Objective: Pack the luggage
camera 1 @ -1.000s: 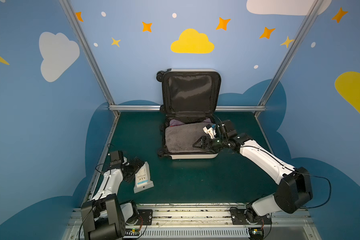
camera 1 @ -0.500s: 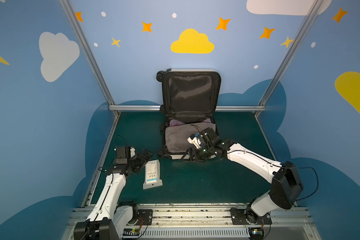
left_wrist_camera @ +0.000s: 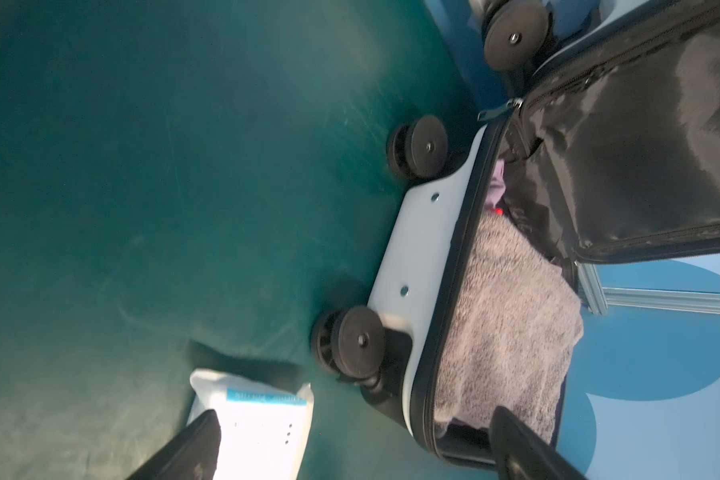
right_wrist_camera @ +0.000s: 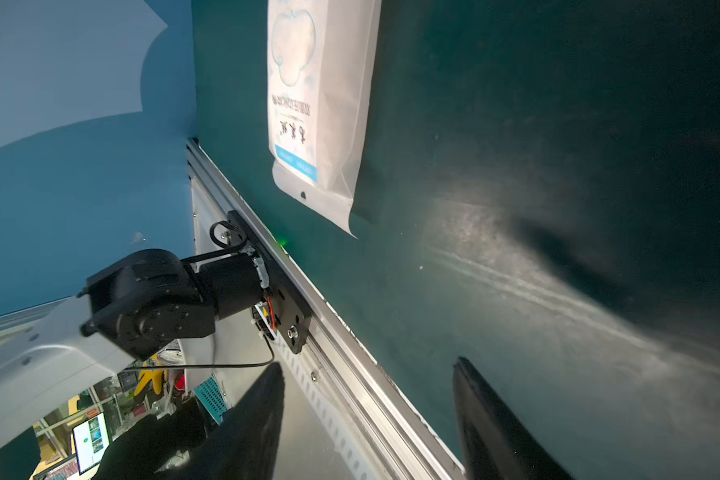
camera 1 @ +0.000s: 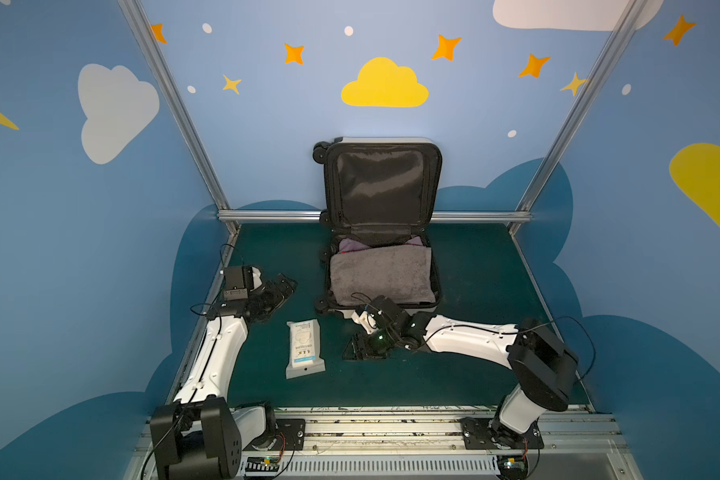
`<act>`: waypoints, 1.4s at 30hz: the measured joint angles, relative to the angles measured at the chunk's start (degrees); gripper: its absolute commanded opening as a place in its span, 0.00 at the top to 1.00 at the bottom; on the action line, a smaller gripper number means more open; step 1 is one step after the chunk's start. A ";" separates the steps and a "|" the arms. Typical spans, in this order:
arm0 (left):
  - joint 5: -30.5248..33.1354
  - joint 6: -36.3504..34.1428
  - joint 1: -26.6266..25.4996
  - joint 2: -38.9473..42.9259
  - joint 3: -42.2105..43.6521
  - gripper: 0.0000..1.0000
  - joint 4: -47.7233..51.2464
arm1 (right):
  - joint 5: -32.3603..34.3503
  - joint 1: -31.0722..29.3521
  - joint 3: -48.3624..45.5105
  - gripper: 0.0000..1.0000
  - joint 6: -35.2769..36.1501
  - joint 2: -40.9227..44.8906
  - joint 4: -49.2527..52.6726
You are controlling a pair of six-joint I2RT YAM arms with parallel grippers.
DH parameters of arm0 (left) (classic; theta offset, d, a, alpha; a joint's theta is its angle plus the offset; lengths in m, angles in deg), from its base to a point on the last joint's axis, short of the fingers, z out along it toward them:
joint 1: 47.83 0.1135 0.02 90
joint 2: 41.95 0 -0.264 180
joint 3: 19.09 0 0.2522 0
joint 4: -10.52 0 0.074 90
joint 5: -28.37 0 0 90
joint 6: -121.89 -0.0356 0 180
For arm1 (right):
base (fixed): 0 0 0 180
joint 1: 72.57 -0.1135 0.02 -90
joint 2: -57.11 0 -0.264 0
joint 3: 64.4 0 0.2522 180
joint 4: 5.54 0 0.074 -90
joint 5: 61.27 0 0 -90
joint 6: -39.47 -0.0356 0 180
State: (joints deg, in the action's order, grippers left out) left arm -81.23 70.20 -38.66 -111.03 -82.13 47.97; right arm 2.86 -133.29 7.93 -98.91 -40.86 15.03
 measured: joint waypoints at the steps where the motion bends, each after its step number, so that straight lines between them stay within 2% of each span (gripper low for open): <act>1: -0.11 -0.61 0.28 -1.07 -0.66 0.01 -0.17 | 0.50 -0.85 -0.02 0.38 -0.76 -0.83 -1.07; 11: -2.23 -3.23 0.96 -7.61 -1.64 0.01 -0.96 | 4.39 -6.25 -0.63 0.35 -7.56 -7.58 -11.43; 24: -3.17 -3.63 0.96 -8.76 -1.64 0.01 -2.10 | 5.09 -7.37 1.51 0.43 -11.89 -14.01 -19.74; 28: -3.34 -3.65 0.96 -8.59 -1.55 0.01 -2.12 | 4.98 -7.30 3.74 0.50 -11.80 -16.06 -20.02; 32: -3.65 -3.63 0.96 -7.82 -0.31 0.01 -2.40 | 4.39 -6.86 4.87 0.62 -11.85 -17.55 -20.46; 36: -4.22 -3.32 0.96 -6.45 2.71 0.01 -3.32 | 3.91 -6.34 4.92 0.76 -11.82 -18.10 -20.52; 41: -4.15 -2.03 0.96 -2.78 8.04 0.01 -4.17 | 3.45 -5.84 4.92 1.00 -11.58 -18.32 -20.44; 42: -4.11 -1.81 0.98 -2.12 8.83 0.01 -4.20 | 3.32 -5.79 4.92 1.00 -11.63 -18.32 -20.44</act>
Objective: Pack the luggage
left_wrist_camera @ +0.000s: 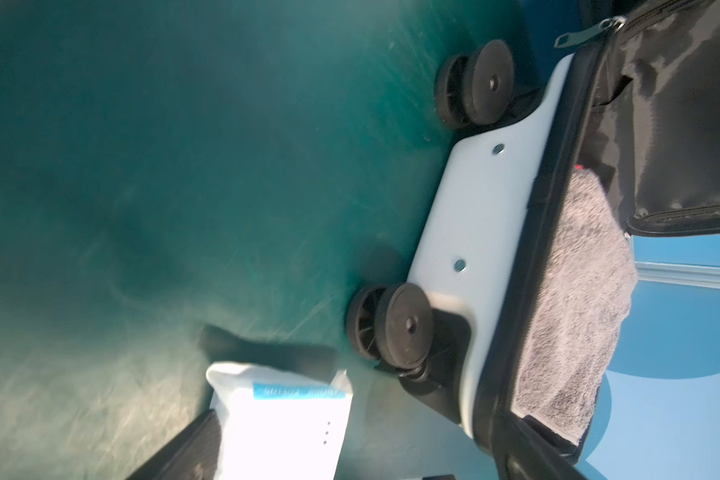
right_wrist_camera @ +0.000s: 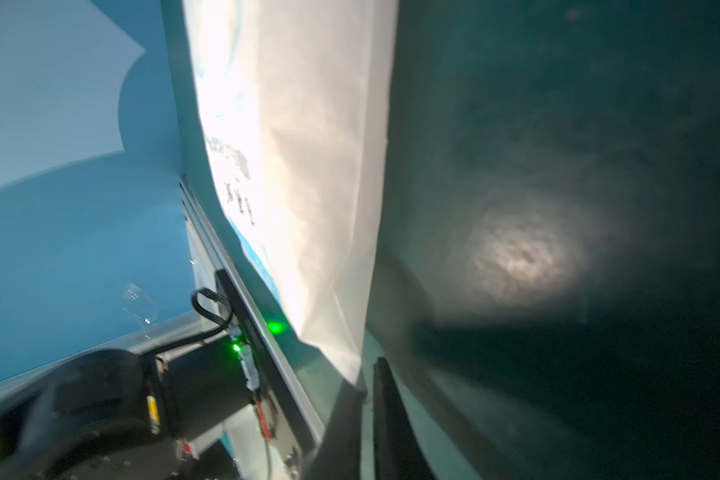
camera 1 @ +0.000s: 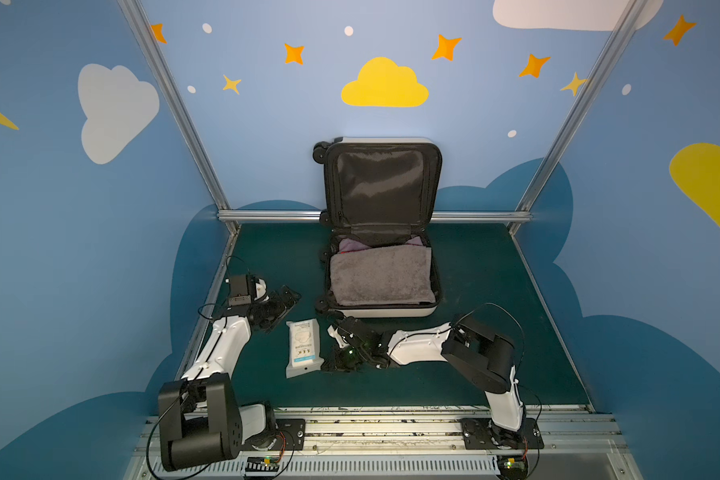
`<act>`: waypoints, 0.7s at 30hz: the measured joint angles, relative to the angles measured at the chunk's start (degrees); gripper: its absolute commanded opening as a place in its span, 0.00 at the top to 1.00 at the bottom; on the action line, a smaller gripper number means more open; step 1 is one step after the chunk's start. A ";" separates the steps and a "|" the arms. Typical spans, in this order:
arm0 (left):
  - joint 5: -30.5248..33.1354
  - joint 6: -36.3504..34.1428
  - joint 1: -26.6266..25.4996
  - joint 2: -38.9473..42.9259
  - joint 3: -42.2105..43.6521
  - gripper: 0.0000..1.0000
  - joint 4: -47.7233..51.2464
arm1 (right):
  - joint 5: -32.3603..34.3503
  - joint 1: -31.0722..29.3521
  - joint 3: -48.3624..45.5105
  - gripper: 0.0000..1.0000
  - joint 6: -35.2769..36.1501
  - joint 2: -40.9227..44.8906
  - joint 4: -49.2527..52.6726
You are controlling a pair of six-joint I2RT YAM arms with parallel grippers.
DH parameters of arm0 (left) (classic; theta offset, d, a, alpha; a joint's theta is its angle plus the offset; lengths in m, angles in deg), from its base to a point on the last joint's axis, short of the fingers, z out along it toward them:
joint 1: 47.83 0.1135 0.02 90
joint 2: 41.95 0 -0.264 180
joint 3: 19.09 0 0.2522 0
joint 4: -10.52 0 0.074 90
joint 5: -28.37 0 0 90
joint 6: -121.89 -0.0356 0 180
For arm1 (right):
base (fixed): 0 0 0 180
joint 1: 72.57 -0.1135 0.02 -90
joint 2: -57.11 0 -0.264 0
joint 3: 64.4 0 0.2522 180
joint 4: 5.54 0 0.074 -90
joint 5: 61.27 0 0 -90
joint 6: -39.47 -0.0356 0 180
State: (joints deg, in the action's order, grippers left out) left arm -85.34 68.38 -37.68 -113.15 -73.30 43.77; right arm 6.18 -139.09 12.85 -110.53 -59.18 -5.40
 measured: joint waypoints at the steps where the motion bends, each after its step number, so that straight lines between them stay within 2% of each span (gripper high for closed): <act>1: 0.13 0.20 0.04 0.70 0.87 0.01 -0.02 | -0.09 0.07 0.00 1.00 -0.02 0.00 -0.02; 11: 1.27 2.21 1.25 2.40 6.93 0.04 -2.45 | -0.55 0.13 -0.09 1.00 0.02 0.00 -0.13; 21: 0.44 2.21 1.60 -4.07 7.37 0.22 -6.78 | -0.61 0.50 -0.92 1.00 0.02 0.00 -0.33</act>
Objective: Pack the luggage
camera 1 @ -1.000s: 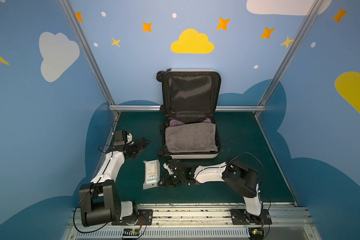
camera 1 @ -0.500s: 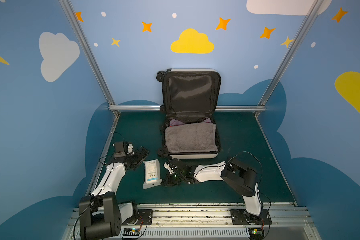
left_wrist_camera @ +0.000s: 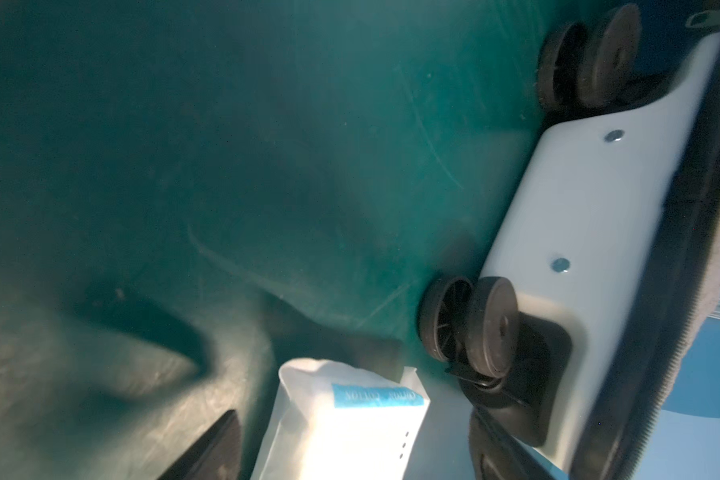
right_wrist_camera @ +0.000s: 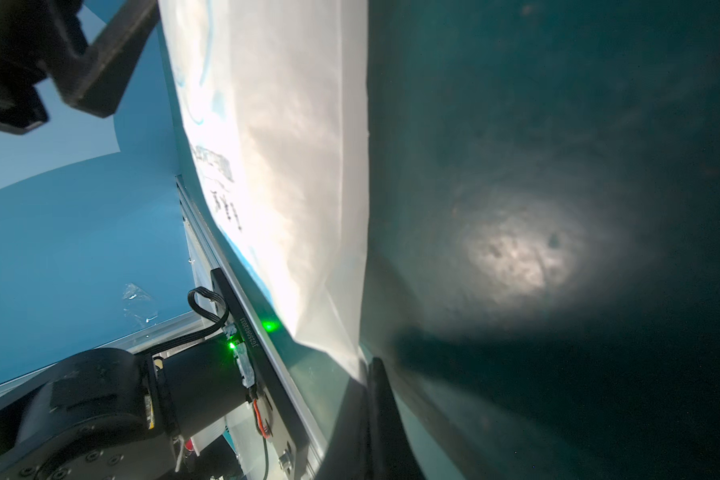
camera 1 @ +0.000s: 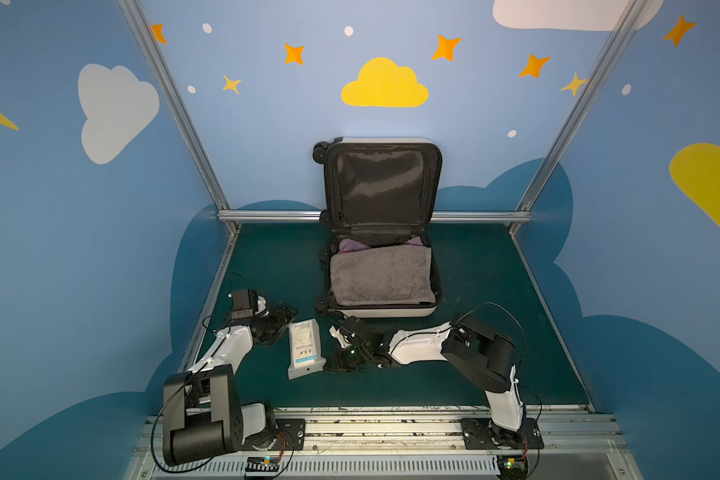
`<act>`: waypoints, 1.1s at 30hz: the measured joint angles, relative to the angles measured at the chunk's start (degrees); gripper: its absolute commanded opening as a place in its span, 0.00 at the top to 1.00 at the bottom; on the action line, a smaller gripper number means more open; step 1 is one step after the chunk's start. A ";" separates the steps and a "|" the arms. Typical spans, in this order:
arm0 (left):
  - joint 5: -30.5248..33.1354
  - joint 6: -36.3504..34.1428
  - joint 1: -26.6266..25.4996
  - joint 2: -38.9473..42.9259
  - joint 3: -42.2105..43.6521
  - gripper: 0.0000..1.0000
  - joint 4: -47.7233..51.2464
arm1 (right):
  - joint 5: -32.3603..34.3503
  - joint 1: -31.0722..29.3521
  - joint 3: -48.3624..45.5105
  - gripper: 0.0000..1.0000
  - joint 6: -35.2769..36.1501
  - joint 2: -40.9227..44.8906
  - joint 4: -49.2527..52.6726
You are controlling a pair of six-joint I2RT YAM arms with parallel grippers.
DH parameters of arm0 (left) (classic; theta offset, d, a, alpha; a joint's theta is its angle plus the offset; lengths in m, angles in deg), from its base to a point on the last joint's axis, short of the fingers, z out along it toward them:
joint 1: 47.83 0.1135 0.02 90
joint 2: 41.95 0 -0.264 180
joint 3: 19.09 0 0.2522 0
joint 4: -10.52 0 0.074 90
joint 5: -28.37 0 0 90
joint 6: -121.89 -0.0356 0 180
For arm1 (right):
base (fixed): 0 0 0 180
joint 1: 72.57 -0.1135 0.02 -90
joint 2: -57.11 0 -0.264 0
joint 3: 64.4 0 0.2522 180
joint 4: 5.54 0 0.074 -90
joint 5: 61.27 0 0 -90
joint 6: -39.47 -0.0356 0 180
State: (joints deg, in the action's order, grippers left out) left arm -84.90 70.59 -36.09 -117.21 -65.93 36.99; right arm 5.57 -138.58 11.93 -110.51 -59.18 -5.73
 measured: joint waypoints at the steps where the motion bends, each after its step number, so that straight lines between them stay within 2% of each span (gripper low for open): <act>1: -0.26 -0.07 0.00 -0.68 0.00 0.24 -0.39 | -0.02 0.00 -0.02 1.00 0.00 0.00 0.02; 9: -1.55 -0.07 0.00 -2.78 0.00 0.37 -3.21 | -0.35 0.33 -0.07 1.00 0.02 0.00 0.00; 17: -2.03 -0.07 0.00 -6.51 0.00 0.42 -5.57 | -1.11 0.39 -0.07 1.00 0.02 0.00 0.00; 18: -2.03 -0.04 0.00 -6.86 0.00 0.45 -5.77 | -1.25 0.42 -0.07 1.00 0.02 0.00 0.00; 23: -2.05 0.31 -0.02 -8.09 0.00 0.72 -6.93 | -1.42 0.59 -0.07 1.00 0.02 0.00 0.00; 28: -2.08 0.46 -0.02 -9.22 0.00 0.94 -7.48 | -1.51 0.68 -0.07 1.00 0.09 0.00 0.00; 29: -2.12 0.42 -0.02 -9.25 0.00 0.97 -7.52 | -1.53 0.68 -0.07 1.00 0.22 0.00 0.00; 33: -2.21 0.31 -0.02 -9.14 0.00 0.97 -7.65 | -1.57 0.68 -0.07 1.00 0.72 0.00 0.04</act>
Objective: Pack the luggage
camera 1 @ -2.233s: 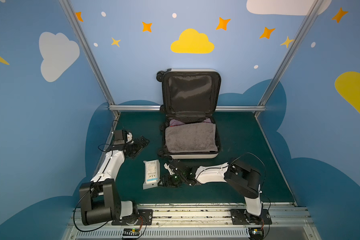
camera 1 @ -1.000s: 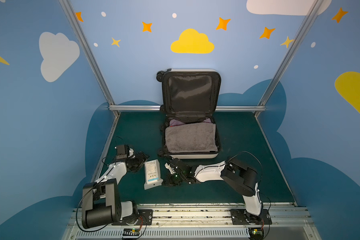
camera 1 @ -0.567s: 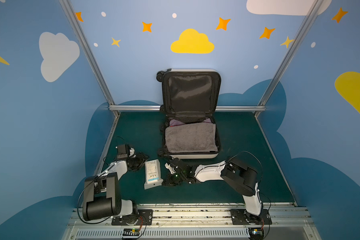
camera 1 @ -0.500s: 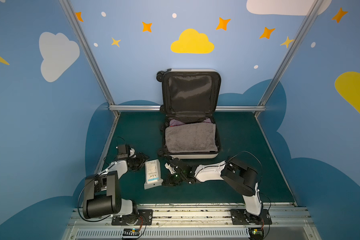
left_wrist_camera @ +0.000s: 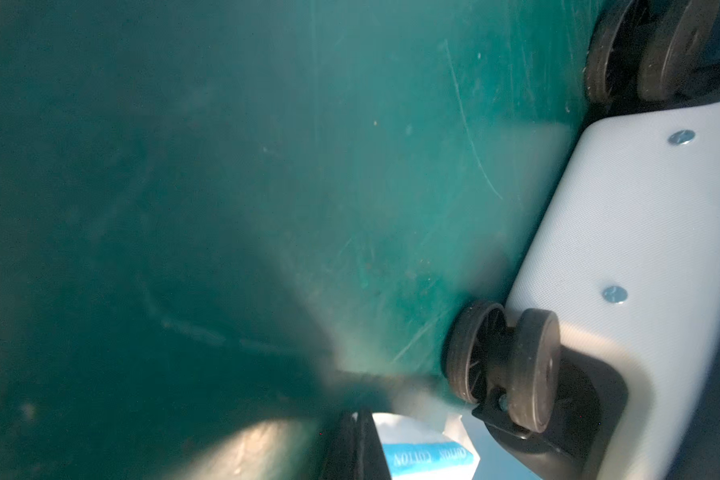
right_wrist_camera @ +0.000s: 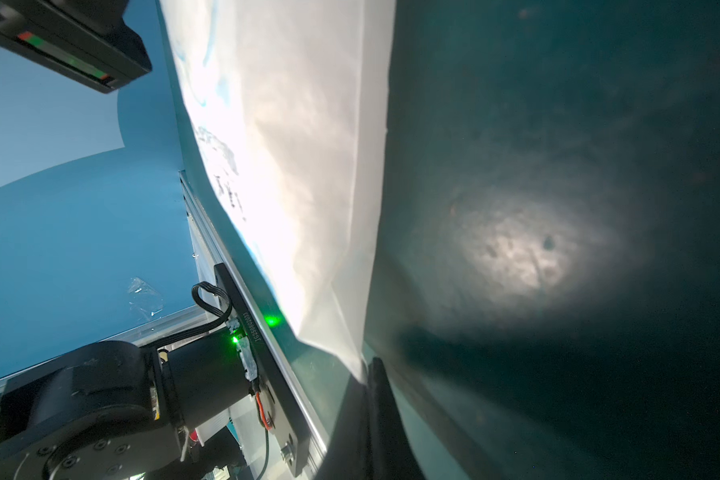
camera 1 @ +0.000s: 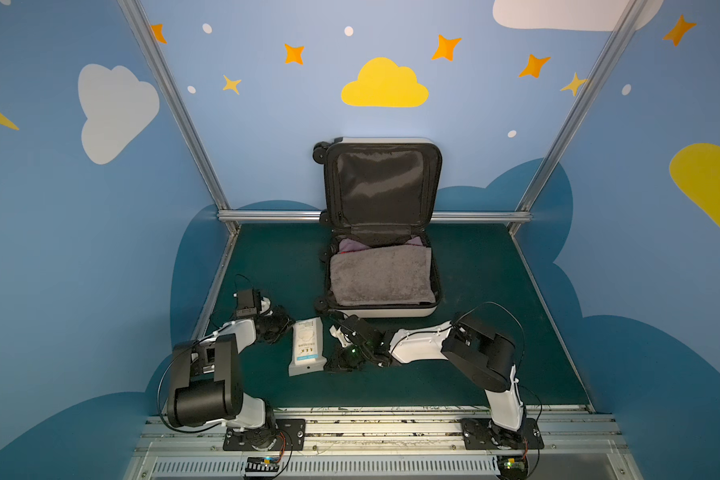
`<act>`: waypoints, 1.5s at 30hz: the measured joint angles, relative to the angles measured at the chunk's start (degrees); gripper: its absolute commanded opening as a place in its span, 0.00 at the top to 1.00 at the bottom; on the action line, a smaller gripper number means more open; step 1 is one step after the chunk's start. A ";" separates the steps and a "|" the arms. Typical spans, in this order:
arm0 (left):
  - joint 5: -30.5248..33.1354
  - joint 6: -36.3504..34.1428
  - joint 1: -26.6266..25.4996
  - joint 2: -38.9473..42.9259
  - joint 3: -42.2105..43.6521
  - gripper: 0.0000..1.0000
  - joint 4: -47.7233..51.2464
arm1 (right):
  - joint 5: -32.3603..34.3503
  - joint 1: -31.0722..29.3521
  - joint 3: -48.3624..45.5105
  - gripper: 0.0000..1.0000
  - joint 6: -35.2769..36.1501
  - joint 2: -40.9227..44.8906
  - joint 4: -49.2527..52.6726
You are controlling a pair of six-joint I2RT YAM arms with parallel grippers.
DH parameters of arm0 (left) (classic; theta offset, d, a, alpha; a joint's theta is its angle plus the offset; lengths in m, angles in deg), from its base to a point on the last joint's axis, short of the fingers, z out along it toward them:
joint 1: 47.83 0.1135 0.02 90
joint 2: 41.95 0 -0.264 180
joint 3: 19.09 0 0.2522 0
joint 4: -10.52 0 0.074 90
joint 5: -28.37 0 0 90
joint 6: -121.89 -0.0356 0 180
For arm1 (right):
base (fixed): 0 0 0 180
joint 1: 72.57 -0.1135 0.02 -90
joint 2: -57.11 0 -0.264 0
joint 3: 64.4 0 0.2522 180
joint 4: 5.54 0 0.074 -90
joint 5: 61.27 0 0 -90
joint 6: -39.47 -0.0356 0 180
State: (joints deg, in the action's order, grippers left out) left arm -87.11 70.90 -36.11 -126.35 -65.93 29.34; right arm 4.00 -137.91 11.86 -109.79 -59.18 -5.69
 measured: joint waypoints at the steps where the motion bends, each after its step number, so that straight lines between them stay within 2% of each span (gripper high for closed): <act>1: 0.00 -0.02 0.00 0.17 0.00 0.97 0.02 | 0.00 0.00 0.00 1.00 0.20 0.00 0.04; 6: 0.11 0.02 -0.04 4.48 0.00 0.97 1.46 | -0.04 0.00 0.33 1.00 1.81 0.07 1.57; 14: 1.95 0.02 -0.13 18.99 -1.16 0.97 7.54 | -0.52 0.00 5.01 1.00 6.67 4.61 8.72; 18: 2.78 0.63 -0.13 23.91 -4.02 0.97 10.43 | -1.22 0.00 9.14 1.00 9.31 7.37 12.46; 22: 3.17 1.53 -0.50 25.44 -9.01 0.97 12.74 | -1.36 0.28 12.90 1.00 12.13 10.03 16.65; 30: 5.14 1.57 -6.29 21.44 -19.06 0.97 14.25 | -1.42 5.18 14.40 1.00 15.17 15.37 21.40; 37: 8.55 1.99 -14.25 12.26 -27.19 0.97 14.14 | -1.88 12.33 11.41 1.00 16.35 19.58 23.34; 45: 12.44 2.69 -22.73 -1.68 -40.30 0.97 12.70 | -5.01 21.59 8.81 1.00 17.81 23.02 25.68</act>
State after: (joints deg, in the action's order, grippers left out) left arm -74.67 73.59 -58.84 -128.03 -106.24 42.04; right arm -1.01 -116.31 20.67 -91.98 -36.17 19.99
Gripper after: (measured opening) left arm 0.047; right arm 0.054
